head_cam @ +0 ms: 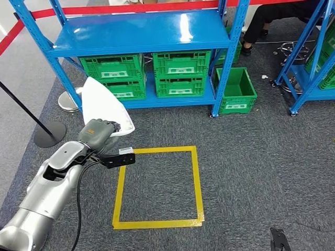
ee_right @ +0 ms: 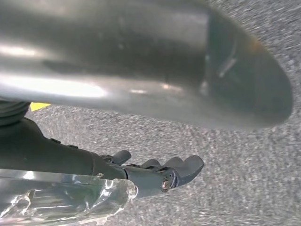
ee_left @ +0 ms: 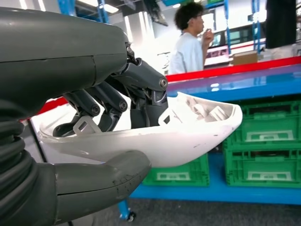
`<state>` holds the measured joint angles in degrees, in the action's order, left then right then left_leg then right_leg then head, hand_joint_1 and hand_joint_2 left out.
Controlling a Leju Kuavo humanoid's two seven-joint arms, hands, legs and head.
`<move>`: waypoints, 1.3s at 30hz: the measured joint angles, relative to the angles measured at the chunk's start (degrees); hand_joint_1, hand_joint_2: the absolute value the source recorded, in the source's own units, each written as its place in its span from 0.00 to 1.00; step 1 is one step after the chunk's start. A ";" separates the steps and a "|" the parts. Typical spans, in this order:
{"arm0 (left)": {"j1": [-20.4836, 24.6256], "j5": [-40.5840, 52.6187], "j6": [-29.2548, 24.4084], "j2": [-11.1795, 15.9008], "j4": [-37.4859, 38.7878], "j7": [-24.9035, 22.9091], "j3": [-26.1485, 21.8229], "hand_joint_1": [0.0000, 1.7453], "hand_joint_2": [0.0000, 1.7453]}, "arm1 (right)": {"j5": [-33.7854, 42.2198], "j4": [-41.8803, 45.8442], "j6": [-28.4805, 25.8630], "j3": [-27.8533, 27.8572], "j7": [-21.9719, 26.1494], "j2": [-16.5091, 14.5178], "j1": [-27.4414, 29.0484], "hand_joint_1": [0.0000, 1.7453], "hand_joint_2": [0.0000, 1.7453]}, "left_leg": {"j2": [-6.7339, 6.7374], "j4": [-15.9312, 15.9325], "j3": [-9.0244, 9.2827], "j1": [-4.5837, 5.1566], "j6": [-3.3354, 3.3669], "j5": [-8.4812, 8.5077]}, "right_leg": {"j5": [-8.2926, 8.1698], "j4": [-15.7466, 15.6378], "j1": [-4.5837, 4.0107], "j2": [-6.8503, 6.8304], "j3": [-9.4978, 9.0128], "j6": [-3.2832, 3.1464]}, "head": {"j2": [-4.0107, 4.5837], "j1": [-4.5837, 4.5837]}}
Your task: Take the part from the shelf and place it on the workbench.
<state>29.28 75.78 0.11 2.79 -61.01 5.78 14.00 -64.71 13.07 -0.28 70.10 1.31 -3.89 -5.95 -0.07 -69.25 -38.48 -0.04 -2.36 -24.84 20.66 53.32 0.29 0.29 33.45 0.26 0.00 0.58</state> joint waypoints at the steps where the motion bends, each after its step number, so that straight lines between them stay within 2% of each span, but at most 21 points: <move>1: 0.01 0.00 -0.01 0.01 -0.01 0.04 0.01 1.00 1.00 | -0.01 0.00 0.00 0.00 0.00 0.00 0.00 0.00 0.00 | 0.01 3.05 2.56 0.08 0.32 1.19 | -0.57 0.01 0.00 0.01 0.58 0.13 | 0.00 -0.01; 3: 0.19 -0.02 -0.03 0.01 -0.10 0.07 0.01 1.00 1.00 | -0.03 0.00 0.00 0.00 0.11 0.00 0.00 0.00 0.00 | 0.03 11.73 9.17 0.36 1.00 0.75 | -1.50 0.12 -0.16 0.04 1.31 0.58 | 0.01 -0.03; 5: 0.35 -0.05 -0.04 0.01 -0.21 0.08 0.02 1.00 1.00 | -0.02 0.00 0.01 -0.01 0.34 0.00 0.03 0.00 0.00 | 0.01 17.51 12.87 0.56 1.39 -0.93 | -2.47 0.16 -0.28 0.03 1.88 1.19 | 0.01 -0.09; 7: 0.18 -0.07 -0.03 0.03 -0.23 0.08 0.05 1.00 1.00 | -0.03 0.00 0.16 -0.02 0.50 0.00 0.08 0.00 0.00 | 0.00 18.50 12.69 0.44 1.77 -0.99 | -2.84 0.38 -0.19 -0.02 2.63 1.81 | 0.01 -0.12; 8: 0.02 -0.08 -0.02 0.09 -0.23 0.08 0.07 1.00 1.00 | -0.08 0.00 0.40 -0.02 0.52 0.00 0.17 0.00 0.00 | 0.02 18.46 12.36 0.37 2.08 -0.62 | -1.94 1.49 -0.12 -0.04 3.27 2.15 | 0.01 -0.19; 11: -0.09 -0.21 -0.02 0.25 -0.22 0.23 0.08 1.00 1.00 | -0.47 -0.01 1.46 -0.05 0.56 0.00 0.41 0.00 0.00 | 0.05 18.45 11.12 0.32 2.76 0.62 | 4.73 12.64 -0.02 -0.06 7.76 2.99 | 0.01 -0.34; 13: -0.17 -0.37 -0.03 0.27 -0.10 0.43 0.13 1.00 1.00 | -0.80 -0.02 2.06 -0.13 0.59 0.00 0.43 0.00 0.00 | 0.04 18.41 10.31 0.42 2.79 1.30 | 7.23 18.65 -0.02 -0.05 9.54 3.14 | 0.01 -0.34; 14: -0.21 -0.48 -0.05 0.29 -0.02 0.52 0.15 1.00 1.00 | -0.93 -0.02 2.27 -0.17 0.59 0.00 0.44 0.00 0.00 | 0.04 18.39 10.03 0.46 2.73 1.56 | 6.88 18.07 -0.03 -0.05 8.60 3.07 | 0.01 -0.33; 15: -0.21 -0.58 -0.07 0.31 0.07 0.59 0.17 1.00 1.00 | -1.04 -0.02 2.43 -0.20 0.59 0.00 0.45 0.00 0.00 | 0.03 18.38 9.84 0.48 2.63 1.78 | 5.69 15.15 -0.04 -0.04 6.45 2.92 | 0.01 -0.33; 17: -0.09 -0.74 -0.13 0.34 0.14 0.71 0.17 1.00 1.00 | -1.14 -0.02 2.55 -0.23 0.59 0.01 0.39 0.00 0.00 | -0.02 18.33 9.59 0.59 2.30 2.07 | 3.10 6.21 -0.10 0.02 0.39 2.53 | 0.01 -0.33; 19: 0.13 -0.79 -0.19 0.36 0.16 0.79 0.18 1.00 1.00 | -1.30 -0.02 2.62 -0.30 0.58 0.01 0.33 0.00 0.00 | -0.18 18.16 9.23 0.74 1.82 2.40 | 2.32 1.01 -0.21 0.06 -2.88 2.02 | 0.01 -0.27; 23: 0.32 -0.81 -0.22 0.40 0.18 0.86 0.21 1.00 1.00 | -1.75 -0.04 2.66 -0.60 0.42 -0.06 0.48 0.00 0.00 | -0.43 16.96 8.21 0.66 0.67 1.80 | 1.94 0.22 -0.17 -0.63 -2.75 0.60 | 0.01 -0.13; 25: 0.45 -0.81 -0.22 0.47 0.19 0.86 0.21 1.00 1.00 | -1.78 -0.04 2.66 -0.84 0.42 -0.09 0.41 0.00 0.00 | -0.41 11.23 5.46 0.52 0.02 -1.76 | 1.54 0.08 0.04 -1.29 -2.36 -0.03 | 0.02 0.10; 27: 0.36 -0.81 -0.21 0.47 0.26 0.87 0.22 1.00 1.00 | -1.79 -0.04 2.65 -1.06 0.42 -0.09 0.42 0.00 0.00 | -0.39 2.54 1.35 0.23 -0.47 -5.75 | 1.22 0.09 0.08 -1.96 -1.80 -0.22 | 0.02 0.20; 29: 0.14 -0.80 -0.20 0.48 0.42 0.90 0.22 1.00 1.00 | -1.80 -0.04 2.66 -1.19 0.42 -0.09 0.46 0.00 0.00 | -0.31 -0.60 -0.02 0.00 -0.74 -6.06 | 0.92 0.10 0.14 -2.72 -1.38 -0.09 | 0.01 0.22; 31: 0.16 -0.80 -0.20 0.49 0.52 0.91 0.22 1.00 1.00 | -1.80 -0.04 2.67 -1.21 0.42 -0.09 0.49 0.00 0.00 | 0.79 5.14 3.29 -0.09 -0.80 -2.65 | 0.70 0.13 0.26 -3.58 -1.25 0.21 | 0.01 0.23; 33: 0.63 -0.81 -0.20 0.38 0.53 0.91 0.26 1.00 1.00 | -1.80 -0.04 2.67 -1.22 0.45 -0.07 0.57 0.00 0.00 | 3.82 13.47 7.96 -0.13 -0.65 0.26 | 0.66 0.40 0.02 -4.53 -1.19 0.72 | 0.01 0.38; 34: 0.88 -0.82 -0.21 0.26 0.54 0.90 0.30 1.00 1.00 | -1.81 -0.04 2.67 -1.23 0.50 -0.05 0.61 0.00 0.00 | 4.78 16.07 9.26 -0.14 -0.35 0.86 | 0.60 0.49 -0.14 -5.09 -1.11 1.06 | 0.01 0.35; 35: 1.04 -0.84 -0.21 0.17 0.55 0.90 0.33 1.00 1.00 | -1.81 -0.04 2.67 -1.24 0.57 -0.04 0.65 0.00 0.00 | 4.97 17.31 9.70 -0.12 0.04 0.99 | 0.54 0.54 -0.28 -5.75 -1.04 1.41 | 0.01 0.38; 37: 0.93 -0.85 -0.22 0.13 0.59 0.90 0.36 1.00 1.00 | -1.83 -0.04 2.66 -1.28 0.73 -0.07 0.59 0.00 0.00 | 3.41 17.63 9.37 -0.10 1.02 1.32 | 0.47 0.45 -0.14 -6.67 -0.97 2.13 | 0.00 0.23; 39: 0.81 -0.86 -0.22 0.23 0.62 0.86 0.37 1.00 1.00 | -1.86 -0.04 2.59 -1.33 0.86 -0.09 0.58 0.00 0.00 | 2.05 17.72 9.08 -0.25 1.80 1.88 | 2.41 2.85 0.11 -4.59 0.02 2.81 | 0.00 0.13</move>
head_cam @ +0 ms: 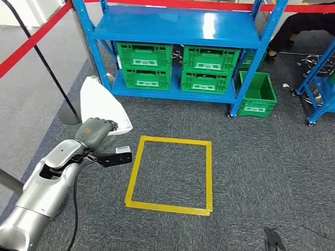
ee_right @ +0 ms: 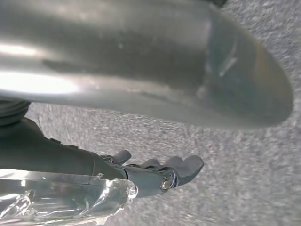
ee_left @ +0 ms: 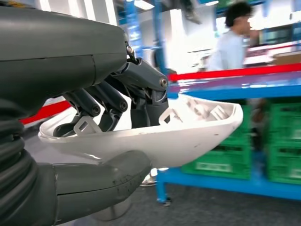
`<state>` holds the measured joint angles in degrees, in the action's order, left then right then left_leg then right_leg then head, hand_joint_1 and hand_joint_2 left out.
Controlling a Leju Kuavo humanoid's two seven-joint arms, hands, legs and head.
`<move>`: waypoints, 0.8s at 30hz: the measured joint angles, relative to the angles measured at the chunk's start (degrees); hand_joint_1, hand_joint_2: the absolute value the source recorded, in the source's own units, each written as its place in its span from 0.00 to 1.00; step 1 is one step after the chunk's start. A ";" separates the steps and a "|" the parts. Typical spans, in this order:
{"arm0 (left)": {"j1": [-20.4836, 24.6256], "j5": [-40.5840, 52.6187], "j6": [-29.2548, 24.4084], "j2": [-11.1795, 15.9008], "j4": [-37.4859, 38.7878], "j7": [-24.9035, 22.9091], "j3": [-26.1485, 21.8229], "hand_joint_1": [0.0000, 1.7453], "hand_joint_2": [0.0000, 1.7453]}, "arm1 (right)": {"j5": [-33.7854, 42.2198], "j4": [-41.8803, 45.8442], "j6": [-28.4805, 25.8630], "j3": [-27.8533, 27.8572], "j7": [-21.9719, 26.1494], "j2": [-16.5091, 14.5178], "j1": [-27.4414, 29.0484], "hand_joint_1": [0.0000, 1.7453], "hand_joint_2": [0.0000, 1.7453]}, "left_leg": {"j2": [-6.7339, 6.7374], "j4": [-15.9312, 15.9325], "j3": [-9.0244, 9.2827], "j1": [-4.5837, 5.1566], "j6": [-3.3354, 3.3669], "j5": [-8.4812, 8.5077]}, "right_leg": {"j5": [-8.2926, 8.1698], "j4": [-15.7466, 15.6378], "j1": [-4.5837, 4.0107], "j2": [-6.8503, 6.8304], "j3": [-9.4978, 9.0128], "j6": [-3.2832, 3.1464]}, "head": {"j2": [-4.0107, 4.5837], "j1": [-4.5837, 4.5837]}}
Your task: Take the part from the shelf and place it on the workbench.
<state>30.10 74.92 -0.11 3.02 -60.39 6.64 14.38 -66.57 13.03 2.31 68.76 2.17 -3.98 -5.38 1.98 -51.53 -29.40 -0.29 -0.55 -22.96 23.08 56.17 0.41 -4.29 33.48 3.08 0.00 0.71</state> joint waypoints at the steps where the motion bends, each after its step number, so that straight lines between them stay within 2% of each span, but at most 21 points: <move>1: 0.00 -0.01 0.00 -0.01 0.00 -0.04 0.01 1.00 1.00 | -0.02 0.00 -0.07 -0.01 0.05 0.01 0.09 0.00 0.00 | -0.67 0.03 -0.16 -0.08 0.31 0.28 | 1.94 3.12 0.10 1.69 1.33 0.26 | 0.00 -0.07; 2: -0.02 -0.01 0.00 -0.01 0.02 -0.09 0.01 1.00 1.00 | -0.04 0.00 -0.14 -0.01 0.09 0.02 0.23 0.00 0.00 | -1.39 0.03 -0.38 -0.05 0.51 0.47 | 4.21 7.36 0.09 3.07 3.09 0.37 | 0.00 -0.20; 3: -0.11 -0.02 0.00 -0.05 0.05 -0.13 0.02 1.00 1.00 | -0.06 0.00 -0.20 -0.01 0.12 0.02 0.36 0.00 0.00 | -2.16 0.02 -0.59 0.02 0.64 0.66 | 6.12 11.71 0.08 3.71 4.97 0.38 | 0.00 -0.27; 4: -0.24 -0.02 0.01 -0.05 0.09 -0.13 0.04 1.00 1.00 | -0.09 0.00 -0.24 -0.01 0.16 0.03 0.44 0.00 0.00 | -2.94 0.01 -0.77 0.12 0.69 0.82 | 7.11 14.76 0.05 3.98 6.32 0.30 | 0.00 -0.32; 5: -0.37 -0.02 0.02 -0.04 0.15 -0.13 0.07 1.00 1.00 | -0.12 0.00 -0.25 -0.02 0.22 0.03 0.46 0.00 0.00 | -3.76 0.00 -0.90 0.21 0.69 0.97 | 6.98 15.65 0.00 4.11 6.67 0.11 | 0.00 -0.35; 6: -0.46 -0.02 0.03 -0.02 0.19 -0.13 0.09 1.00 1.00 | -0.15 0.00 -0.25 -0.03 0.30 0.02 0.45 0.00 0.00 | -4.57 -0.01 -0.96 0.28 0.65 1.10 | 5.76 13.99 -0.05 4.29 5.76 -0.15 | 0.00 -0.35; 7: -0.45 -0.02 0.04 0.01 0.22 -0.13 0.11 1.00 1.00 | -0.18 0.00 -0.25 -0.03 0.39 0.03 0.43 0.00 0.00 | -5.35 -0.01 -0.98 0.31 0.56 1.21 | 3.85 10.31 -0.13 4.77 3.80 -0.49 | 0.00 -0.35; 8: -0.38 -0.02 0.04 0.02 0.24 -0.13 0.11 1.00 1.00 | -0.21 0.00 -0.25 -0.05 0.46 0.07 0.41 0.00 0.00 | -6.03 -0.01 -0.99 0.25 0.44 1.30 | 1.96 5.79 -0.20 6.15 1.38 -0.91 | 0.00 -0.34; 9: -0.26 -0.02 0.04 0.01 0.25 -0.13 0.12 1.00 1.00 | -0.24 0.00 -0.25 -0.09 0.51 0.10 0.39 0.00 0.00 | -6.66 -0.08 -1.10 0.25 0.26 1.37 | 0.70 1.76 -0.17 7.54 -0.81 -1.21 | 0.00 -0.30; 10: -0.14 -0.04 0.04 0.00 0.27 -0.13 0.13 1.00 1.00 | -0.28 0.00 -0.26 -0.14 0.55 0.14 0.36 0.00 0.00 | -7.24 -0.12 -1.30 0.16 -0.02 1.49 | 0.05 -0.85 -0.21 8.64 -2.23 -1.39 | 0.00 -0.31; 11: -0.09 -0.08 0.03 -0.01 0.31 -0.13 0.15 1.00 1.00 | -0.32 0.00 -0.27 -0.18 0.56 0.17 0.34 0.00 0.00 | -7.80 -0.14 -1.54 0.00 -0.35 1.64 | -0.06 -2.11 -0.27 9.33 -2.89 -1.51 | 0.00 -0.30; 13: -0.11 -0.13 0.02 0.13 0.41 -0.13 0.17 1.00 1.00 | -0.38 0.00 -0.31 -0.23 0.58 0.19 0.28 0.00 0.00 | -8.81 -0.04 -1.99 -0.21 -1.08 1.98 | -0.20 -2.49 -0.33 8.30 -3.01 -1.74 | 0.00 -0.33; 14: -0.11 -0.08 0.01 0.22 0.45 -0.13 0.18 1.00 1.00 | -0.42 0.00 -0.32 -0.24 0.58 0.19 0.25 0.00 0.00 | -8.27 -0.33 -2.30 -0.17 -1.38 1.74 | -0.38 -2.66 -0.24 7.68 -3.02 -2.00 | 0.00 -0.27; 15: -0.02 -0.03 -0.01 0.31 0.49 -0.13 0.20 1.00 1.00 | -0.44 0.00 -0.32 -0.25 0.58 0.18 0.24 0.00 0.00 | -7.11 -1.58 -3.03 -0.07 -1.69 0.82 | -0.56 -2.87 -0.10 6.97 -3.05 -2.28 | 0.00 -0.11; 17: 0.20 0.07 -0.05 0.34 0.56 -0.15 0.31 1.00 1.00 | -0.47 0.00 -0.32 -0.26 0.59 0.17 0.34 0.00 0.00 | -4.11 -8.02 -6.27 0.04 -2.29 -2.87 | -0.73 -3.09 0.03 5.47 -2.98 -2.63 | 0.00 0.16; 18: 0.22 0.09 -0.07 0.32 0.65 -0.18 0.39 1.00 1.00 | -0.47 0.00 -0.32 -0.26 0.58 0.17 0.40 0.00 0.00 | -3.37 -12.38 -8.43 -0.04 -2.57 -4.85 | -0.73 -3.09 0.05 4.67 -2.89 -2.71 | 0.00 0.27; 19: 0.15 0.16 -0.07 0.33 0.76 -0.25 0.50 1.00 1.00 | -0.47 0.00 -0.32 -0.26 0.58 0.17 0.45 0.00 0.00 | -3.10 -15.88 -10.17 -0.13 -2.78 -6.05 | -0.73 -3.09 0.07 3.90 -2.81 -2.71 | 0.00 0.26; 20: 0.07 0.30 -0.07 0.35 0.90 -0.34 0.62 1.00 1.00 | -0.47 0.00 -0.32 -0.26 0.58 0.17 0.45 0.00 0.00 | -3.00 -17.62 -11.05 -0.20 -2.90 -6.23 | -0.72 -3.08 0.08 3.20 -2.76 -2.71 | 0.00 0.29; 21: 0.02 0.45 -0.07 0.43 1.02 -0.46 0.73 1.00 1.00 | -0.47 0.00 -0.31 -0.26 0.58 0.17 0.42 0.00 0.00 | -2.89 -17.01 -10.73 -0.24 -2.94 -5.28 | -0.71 -3.08 0.09 2.54 -2.74 -2.68 | 0.00 0.28; 22: 0.06 0.57 -0.07 0.50 1.11 -0.56 0.81 1.00 1.00 | -0.47 0.00 -0.30 -0.26 0.58 0.17 0.38 0.00 0.00 | -2.54 -14.07 -9.17 -0.24 -2.90 -3.44 | -0.68 -3.08 0.10 1.92 -2.78 -2.61 | 0.00 0.28; 24: 0.45 0.63 -0.07 0.58 1.21 -0.65 0.90 1.00 1.00 | -0.46 0.00 -0.26 -0.26 0.57 0.18 0.33 0.00 0.00 | -0.26 -5.55 -4.47 -0.10 -2.63 0.21 | -0.51 -2.94 -0.11 0.86 -2.87 -2.18 | 0.00 0.32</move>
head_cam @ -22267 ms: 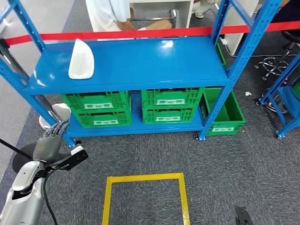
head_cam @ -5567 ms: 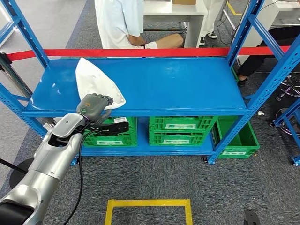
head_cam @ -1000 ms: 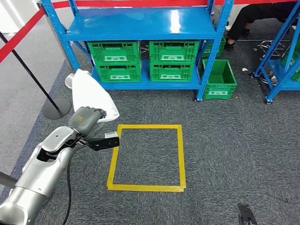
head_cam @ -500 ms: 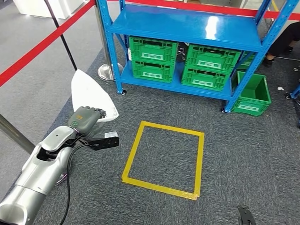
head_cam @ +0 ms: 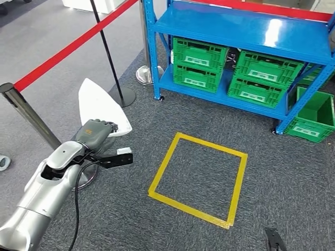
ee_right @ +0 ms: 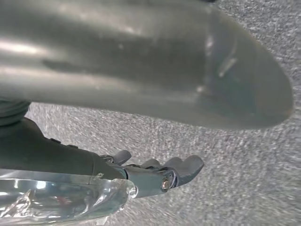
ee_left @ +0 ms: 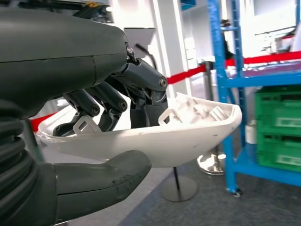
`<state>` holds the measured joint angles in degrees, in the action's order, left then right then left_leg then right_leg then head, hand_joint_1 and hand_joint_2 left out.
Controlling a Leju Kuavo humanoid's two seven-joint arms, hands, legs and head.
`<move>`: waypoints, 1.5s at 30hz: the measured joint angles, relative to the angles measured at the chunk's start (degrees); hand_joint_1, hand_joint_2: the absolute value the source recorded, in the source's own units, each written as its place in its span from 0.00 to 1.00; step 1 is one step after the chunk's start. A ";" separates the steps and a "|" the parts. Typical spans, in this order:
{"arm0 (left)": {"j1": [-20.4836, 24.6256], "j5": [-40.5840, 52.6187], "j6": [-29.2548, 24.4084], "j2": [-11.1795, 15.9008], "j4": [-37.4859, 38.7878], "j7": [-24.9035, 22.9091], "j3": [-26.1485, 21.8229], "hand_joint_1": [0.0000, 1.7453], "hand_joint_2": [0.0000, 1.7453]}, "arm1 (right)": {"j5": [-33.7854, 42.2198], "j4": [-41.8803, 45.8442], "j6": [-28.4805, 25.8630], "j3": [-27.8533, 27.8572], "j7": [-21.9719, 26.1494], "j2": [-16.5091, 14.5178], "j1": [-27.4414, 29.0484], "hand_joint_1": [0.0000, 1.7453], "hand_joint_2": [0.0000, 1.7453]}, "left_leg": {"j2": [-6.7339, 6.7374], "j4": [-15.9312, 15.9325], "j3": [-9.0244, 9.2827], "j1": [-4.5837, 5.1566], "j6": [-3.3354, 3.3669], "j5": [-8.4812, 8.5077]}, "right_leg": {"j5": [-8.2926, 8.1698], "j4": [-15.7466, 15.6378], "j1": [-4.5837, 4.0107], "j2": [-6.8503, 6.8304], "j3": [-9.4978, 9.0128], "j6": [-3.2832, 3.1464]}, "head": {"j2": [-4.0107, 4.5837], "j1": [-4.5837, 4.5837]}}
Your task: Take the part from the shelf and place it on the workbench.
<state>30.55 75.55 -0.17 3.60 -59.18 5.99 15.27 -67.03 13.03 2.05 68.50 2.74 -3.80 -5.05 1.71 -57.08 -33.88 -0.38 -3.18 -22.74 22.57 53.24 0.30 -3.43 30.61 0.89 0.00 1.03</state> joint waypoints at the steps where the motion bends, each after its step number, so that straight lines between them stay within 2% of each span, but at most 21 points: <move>1: 0.25 -0.03 -0.01 -0.01 0.03 0.00 0.03 1.00 1.00 | 0.01 0.00 0.03 0.00 -0.02 0.01 0.00 0.00 0.00 | 0.93 3.20 1.73 0.09 0.35 1.01 | 0.09 0.09 -0.15 -0.46 0.02 0.33 | 0.00 -0.03; 2: 0.42 -0.07 -0.02 -0.01 0.07 0.00 0.07 1.00 1.00 | 0.01 0.00 0.09 0.00 -0.05 0.01 0.00 0.00 0.00 | 1.47 4.95 2.59 0.21 0.73 1.35 | 0.15 0.17 -0.29 -0.91 0.06 0.71 | 0.00 -0.09; 4: 0.46 -0.19 -0.04 0.04 0.19 0.00 0.17 1.00 1.00 | 0.02 0.00 0.23 -0.01 -0.08 0.01 -0.07 0.00 0.00 | 0.57 5.53 2.57 0.36 1.68 1.44 | 0.17 0.11 -0.28 -1.84 0.06 1.38 | 0.00 -0.25; 6: 0.45 -0.44 -0.03 0.16 0.31 -0.02 0.22 1.00 1.00 | 0.01 0.00 0.39 -0.02 -0.01 -0.01 -0.16 0.00 0.00 | -0.37 5.73 2.49 0.26 2.43 1.68 | 1.38 1.44 -0.02 -0.95 0.64 1.97 | 0.00 -0.40; 9: 0.49 -0.70 0.00 0.03 0.43 -0.05 0.25 1.00 1.00 | 0.01 0.00 0.53 -0.02 0.08 0.00 -0.03 0.00 0.00 | -1.64 5.84 2.47 0.06 3.08 1.87 | 6.79 12.20 0.18 2.51 5.61 2.45 | 0.00 -0.93; 11: 0.21 -0.79 0.04 -0.07 0.57 -0.05 0.33 1.00 1.00 | 0.01 -0.01 0.56 -0.02 0.03 0.00 0.14 0.00 0.00 | -2.60 5.84 2.50 0.07 3.15 1.86 | 8.40 18.63 0.18 3.24 9.08 2.55 | 0.00 -1.04; 13: 0.05 -0.99 0.07 -0.09 0.67 -0.07 0.37 1.00 1.00 | 0.00 -0.01 0.57 -0.02 -0.04 -0.01 0.19 0.00 0.00 | -3.56 5.82 2.61 -0.02 3.08 1.83 | 5.58 15.98 0.21 3.43 8.48 2.50 | 0.00 -1.05; 16: 0.13 -1.62 0.07 -0.18 0.69 -0.07 0.34 1.00 1.00 | -0.03 -0.01 0.57 -0.03 -0.10 -0.01 0.18 0.00 0.00 | -4.84 5.71 2.75 -0.19 2.38 1.65 | -0.16 3.62 0.50 5.56 2.77 2.31 | 0.00 -1.07; 18: 0.08 -1.70 -0.01 -0.25 0.69 -0.18 0.33 1.00 1.00 | -0.13 -0.02 0.57 -0.04 -0.16 -0.01 0.15 0.00 0.00 | -5.54 5.76 2.48 -0.21 1.65 1.81 | -0.59 0.68 0.54 6.39 1.27 1.98 | 0.00 -1.06; 21: -0.16 -1.47 -0.24 -0.15 0.62 -0.34 0.28 1.00 1.00 | -0.26 -0.02 0.57 -0.04 -0.14 -0.02 0.10 0.00 0.00 | -5.24 5.06 1.88 -0.25 0.78 1.22 | -0.62 0.46 0.57 5.35 1.10 0.89 | 0.00 -0.91; 23: -0.17 -1.27 -0.45 -0.14 0.54 -0.35 0.27 1.00 1.00 | -0.32 -0.02 0.58 -0.04 -0.03 -0.03 0.10 0.00 0.00 | -3.59 -0.33 -0.78 -0.11 0.35 -1.88 | -0.70 0.23 0.67 4.43 0.93 0.22 | 0.00 -0.67; 25: -0.38 -1.04 -0.59 -0.20 0.51 -0.35 0.30 1.00 1.00 | -0.36 -0.02 0.59 -0.03 0.01 -0.03 0.13 0.00 0.00 | -2.83 -8.93 -5.14 -0.07 0.12 -5.53 | -0.62 0.21 0.61 3.56 0.93 -0.07 | 0.00 -0.55; 27: -0.76 -0.77 -0.62 -0.19 0.51 -0.36 0.31 1.00 1.00 | -0.38 -0.02 0.60 -0.03 0.01 -0.03 0.13 0.00 0.00 | -2.76 -12.54 -7.18 -0.05 0.22 -5.81 | -0.55 0.21 0.51 2.79 0.90 -0.16 | 0.00 -0.52; 29: -0.84 -0.64 -0.72 -0.15 0.46 -0.38 0.31 1.00 1.00 | -0.41 -0.02 0.62 -0.03 0.02 -0.04 0.09 0.00 0.00 | -2.21 -7.72 -4.88 0.16 0.73 -2.35 | -0.49 0.20 0.41 2.03 0.77 -0.13 | 0.00 -0.53; 31: -0.55 -0.63 -0.88 -0.17 0.26 -0.39 0.31 1.00 1.00 | -0.45 -0.02 0.64 -0.04 0.04 -0.04 0.14 0.00 0.00 | 0.48 0.63 -0.44 0.77 1.51 1.01 | -0.24 0.32 0.11 1.30 0.60 0.19 | 0.00 -0.46; 33: -0.35 -0.64 -0.98 -0.27 0.09 -0.39 0.31 1.00 1.00 | -0.53 -0.02 0.69 -0.03 0.08 -0.03 0.24 0.00 0.00 | 2.12 5.25 1.96 1.19 2.09 2.02 | 0.01 0.37 -0.25 0.42 0.50 0.70 | 0.00 -0.57; 35: -0.52 -0.64 -1.00 -0.25 0.05 -0.39 0.31 1.00 1.00 | -0.62 -0.02 0.76 -0.03 0.11 -0.05 0.21 0.00 0.00 | 0.99 5.90 2.10 1.08 2.52 2.12 | 0.24 0.28 -0.28 -0.45 0.44 1.26 | 0.00 -0.78; 37: -0.60 -0.65 -0.99 -0.14 0.04 -0.41 0.26 1.00 1.00 | -0.68 -0.02 0.80 -0.07 0.16 -0.08 0.14 0.00 0.00 | -0.22 6.12 2.14 0.84 3.04 2.36 | 2.04 2.44 -0.15 0.60 1.24 1.83 | 0.00 -0.85; 41: -0.87 -1.43 -0.75 -0.19 0.05 -0.14 0.22 1.00 1.00 | -0.83 -0.02 0.84 -0.09 0.20 -0.08 0.31 0.00 0.00 | -2.74 6.20 2.19 0.61 3.44 2.51 | 8.63 17.41 -0.12 3.20 8.09 2.23 | 0.00 -0.97; 43: -1.22 -3.04 -0.20 -0.23 0.11 0.70 0.18 1.00 1.00 | -0.87 -0.02 1.04 -0.09 0.14 -0.09 0.30 0.00 0.00 | -4.12 6.20 2.30 0.42 3.38 2.51 | 7.09 17.32 -0.10 3.39 8.53 2.26 | 0.00 -0.97; 45: -1.28 -4.50 0.22 -0.27 0.18 1.53 0.08 1.00 1.00 | -0.88 -0.02 1.35 -0.09 0.04 -0.09 0.30 0.00 0.00 | -5.48 6.19 2.49 0.07 3.06 2.47 | 2.54 9.46 0.15 4.93 5.07 2.32 | 0.00 -0.98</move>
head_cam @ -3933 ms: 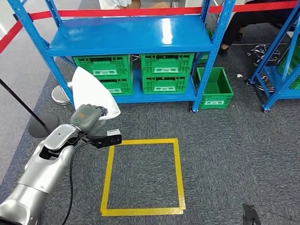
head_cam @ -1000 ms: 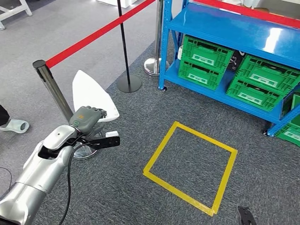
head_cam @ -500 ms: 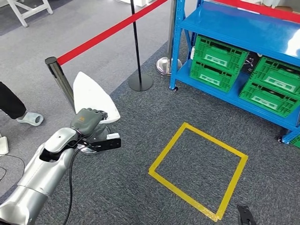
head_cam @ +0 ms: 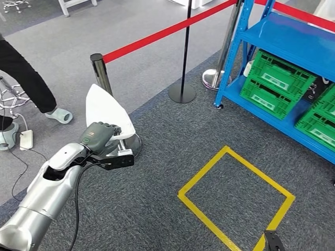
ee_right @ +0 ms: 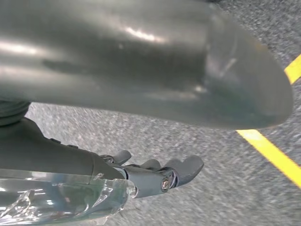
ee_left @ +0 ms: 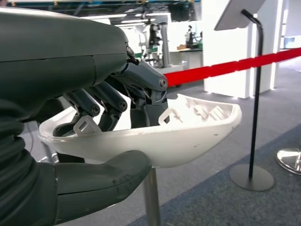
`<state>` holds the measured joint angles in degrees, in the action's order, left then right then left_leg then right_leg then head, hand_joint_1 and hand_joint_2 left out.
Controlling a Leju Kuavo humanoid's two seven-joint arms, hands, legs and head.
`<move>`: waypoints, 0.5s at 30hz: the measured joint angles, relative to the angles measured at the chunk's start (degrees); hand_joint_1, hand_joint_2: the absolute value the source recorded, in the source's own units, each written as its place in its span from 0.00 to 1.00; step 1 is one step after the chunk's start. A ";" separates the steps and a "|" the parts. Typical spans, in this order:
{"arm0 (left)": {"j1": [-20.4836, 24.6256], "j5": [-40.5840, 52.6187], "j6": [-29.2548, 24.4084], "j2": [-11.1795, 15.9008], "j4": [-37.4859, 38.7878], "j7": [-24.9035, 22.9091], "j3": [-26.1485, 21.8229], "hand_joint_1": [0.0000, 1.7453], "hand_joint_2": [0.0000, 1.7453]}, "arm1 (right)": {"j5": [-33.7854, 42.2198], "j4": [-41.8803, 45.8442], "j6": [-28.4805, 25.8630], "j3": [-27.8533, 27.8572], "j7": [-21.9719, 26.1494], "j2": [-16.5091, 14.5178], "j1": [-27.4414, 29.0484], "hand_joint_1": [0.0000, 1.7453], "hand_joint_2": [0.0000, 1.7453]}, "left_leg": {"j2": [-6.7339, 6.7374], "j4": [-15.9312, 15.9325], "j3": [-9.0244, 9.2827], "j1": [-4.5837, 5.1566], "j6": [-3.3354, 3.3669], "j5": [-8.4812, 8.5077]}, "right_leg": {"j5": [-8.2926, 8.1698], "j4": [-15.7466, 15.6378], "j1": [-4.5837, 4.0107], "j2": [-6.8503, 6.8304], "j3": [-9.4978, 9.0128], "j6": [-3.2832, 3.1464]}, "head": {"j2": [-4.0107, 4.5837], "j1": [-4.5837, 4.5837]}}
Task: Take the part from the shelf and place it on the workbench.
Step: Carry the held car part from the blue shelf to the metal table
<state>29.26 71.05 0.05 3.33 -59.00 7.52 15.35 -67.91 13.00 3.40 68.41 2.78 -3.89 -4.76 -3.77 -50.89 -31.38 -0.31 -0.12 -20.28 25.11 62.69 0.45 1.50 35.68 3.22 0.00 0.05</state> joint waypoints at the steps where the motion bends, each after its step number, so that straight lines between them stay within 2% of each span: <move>1: 0.08 -0.35 0.07 -0.05 0.04 0.20 -0.04 1.00 1.00 | 0.00 -0.01 0.14 -0.01 -0.05 -0.01 0.02 0.00 0.00 | -0.62 -0.10 -0.01 -0.09 -0.29 -0.06 | -1.75 -4.15 0.23 1.34 -2.04 0.02 | 0.00 -0.02; 2: 0.17 -0.53 0.09 -0.12 0.08 0.30 -0.07 1.00 1.00 | 0.00 -0.01 0.25 -0.02 -0.10 -0.01 0.04 0.00 0.00 | -1.16 -0.19 -0.11 -0.15 -0.61 -0.05 | -2.65 -7.11 0.43 2.48 -3.53 -0.02 | 0.00 -0.02; 3: 0.25 -0.62 0.11 -0.18 0.11 0.35 -0.09 1.00 1.00 | 0.00 -0.02 0.32 -0.03 -0.14 -0.02 0.06 0.00 0.00 | -1.54 -0.27 -0.25 -0.14 -0.86 -0.03 | -2.88 -8.72 0.59 3.35 -4.38 -0.06 | 0.00 -0.02; 8: 0.31 -0.86 0.13 -0.24 0.16 0.43 -0.13 1.00 1.00 | -0.02 -0.02 0.37 -0.04 -0.40 -0.02 0.03 0.00 0.00 | -2.22 -0.14 -0.49 -0.22 -1.33 0.24 | -2.64 -9.24 0.48 3.01 -4.72 -0.31 | 0.00 0.01; 9: 0.37 -0.99 0.10 -0.17 0.21 0.44 -0.17 1.00 1.00 | -0.10 -0.02 0.40 -0.04 -0.48 -0.02 -0.04 0.00 0.00 | -1.35 -1.13 -1.13 -0.20 -1.70 -0.46 | -2.76 -9.38 0.44 2.20 -4.81 -0.85 | 0.00 0.17; 10: 0.47 -1.09 0.07 -0.14 0.27 0.43 -0.19 1.00 1.00 | -0.20 -0.02 0.44 -0.04 -0.55 -0.02 -0.08 0.00 0.00 | -0.27 -3.48 -2.42 -0.18 -2.11 -1.81 | -2.88 -9.57 0.39 1.21 -4.91 -1.39 | 0.00 0.30; 12: 0.62 -1.26 0.01 -0.12 0.39 0.43 -0.20 1.00 1.00 | -0.38 -0.02 0.49 -0.04 -0.64 -0.02 -0.11 0.00 0.00 | 2.31 -12.16 -6.87 -0.09 -2.81 -6.04 | -3.09 -10.02 0.38 -1.08 -5.12 -2.41 | 0.00 0.64; 13: 0.58 -1.26 0.01 -0.18 0.44 0.43 -0.17 1.00 1.00 | -0.40 -0.02 0.49 -0.04 -0.67 -0.02 -0.08 0.00 0.00 | 2.60 -16.18 -8.91 -0.12 -2.90 -7.48 | -3.08 -10.04 0.37 -1.80 -5.11 -2.44 | 0.00 0.63; 14: 0.50 -1.26 0.01 -0.20 0.50 0.42 -0.16 1.00 1.00 | -0.42 -0.02 0.49 -0.04 -0.69 -0.02 -0.08 0.00 0.00 | 2.70 -18.45 -10.09 -0.13 -2.91 -7.89 | -3.05 -10.05 0.37 -2.48 -5.12 -2.46 | 0.00 0.66; 15: 0.45 -1.26 0.02 -0.21 0.55 0.40 -0.16 1.00 1.00 | -0.43 -0.02 0.49 -0.04 -0.70 -0.02 -0.10 0.00 0.00 | 2.77 -18.40 -10.11 -0.13 -2.87 -7.19 | -3.03 -10.06 0.37 -3.13 -5.15 -2.44 | 0.00 0.66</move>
<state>29.71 69.79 0.07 3.13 -58.45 7.92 15.19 -68.34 12.98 3.88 68.37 2.08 -3.91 -4.85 -1.00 -69.29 -41.49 -0.44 -2.99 -27.47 22.08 52.64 0.81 -1.63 30.53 0.77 0.00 0.71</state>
